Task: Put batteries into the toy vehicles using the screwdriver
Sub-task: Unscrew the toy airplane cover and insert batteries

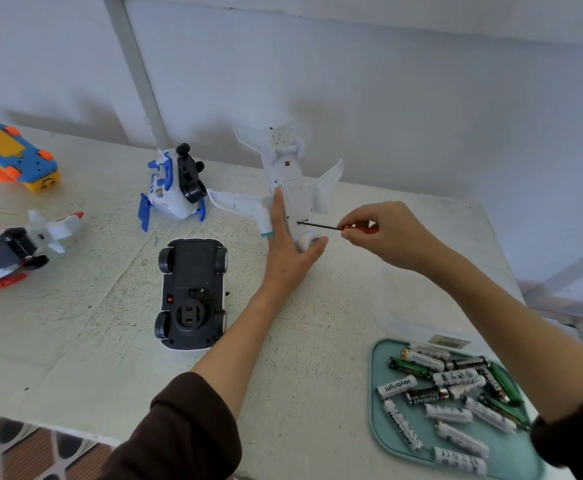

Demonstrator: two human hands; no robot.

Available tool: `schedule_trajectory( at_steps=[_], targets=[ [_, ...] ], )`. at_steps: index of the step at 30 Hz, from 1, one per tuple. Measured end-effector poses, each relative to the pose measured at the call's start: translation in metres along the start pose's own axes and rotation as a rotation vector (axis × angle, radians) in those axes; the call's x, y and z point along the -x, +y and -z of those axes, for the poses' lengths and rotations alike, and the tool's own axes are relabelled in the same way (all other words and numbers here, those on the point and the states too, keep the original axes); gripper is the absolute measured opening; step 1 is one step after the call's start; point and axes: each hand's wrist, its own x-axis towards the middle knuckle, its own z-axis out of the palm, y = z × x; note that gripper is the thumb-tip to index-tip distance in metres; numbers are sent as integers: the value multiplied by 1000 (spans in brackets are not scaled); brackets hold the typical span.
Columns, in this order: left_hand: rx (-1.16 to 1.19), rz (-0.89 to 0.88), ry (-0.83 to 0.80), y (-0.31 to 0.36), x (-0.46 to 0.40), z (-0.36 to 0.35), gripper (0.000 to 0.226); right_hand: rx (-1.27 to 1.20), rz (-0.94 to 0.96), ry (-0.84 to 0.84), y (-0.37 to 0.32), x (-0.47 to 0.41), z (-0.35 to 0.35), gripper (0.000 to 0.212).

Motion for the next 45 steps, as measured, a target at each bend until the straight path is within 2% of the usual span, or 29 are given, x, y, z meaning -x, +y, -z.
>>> schedule_trajectory(
  at_steps=[30, 34, 37, 39, 43, 45],
  targets=[
    [18, -3, -17, 1, 1, 0, 102, -28, -15, 17, -4, 0, 4, 15],
    [-43, -31, -14, 1, 1, 0, 102, -142, -54, 82, -17, -3, 14, 22],
    [-43, -54, -25, 0, 2, 1, 101, 70, -193, -69, -26, -10, 19, 52],
    [-36, -25, -41, 2, 3, -1, 98, 120, -264, -114, -28, -13, 22, 61],
    [-32, -10, -55, 4, 5, -1, 95, 111, -167, -72, -25, -15, 25, 38],
    [15, 12, -43, 5, 5, 0, 96, 10, -71, -24, -22, -12, 26, 17]
  ],
)
